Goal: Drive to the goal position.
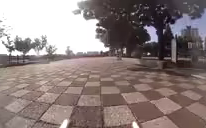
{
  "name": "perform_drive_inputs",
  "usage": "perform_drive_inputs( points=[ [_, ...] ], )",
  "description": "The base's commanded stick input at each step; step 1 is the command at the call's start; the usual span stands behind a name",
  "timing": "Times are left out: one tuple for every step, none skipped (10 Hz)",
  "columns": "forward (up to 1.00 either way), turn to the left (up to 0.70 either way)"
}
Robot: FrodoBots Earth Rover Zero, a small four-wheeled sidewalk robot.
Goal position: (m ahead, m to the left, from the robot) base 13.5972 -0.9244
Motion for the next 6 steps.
perform_drive_inputs(
  points=[
    [0.5, 0.11],
    [0.5, 0.02],
    [0.5, 0.03],
    [0.5, 0.01],
    [0.5, 0.08],
    [0.5, 0.17]
  ],
)
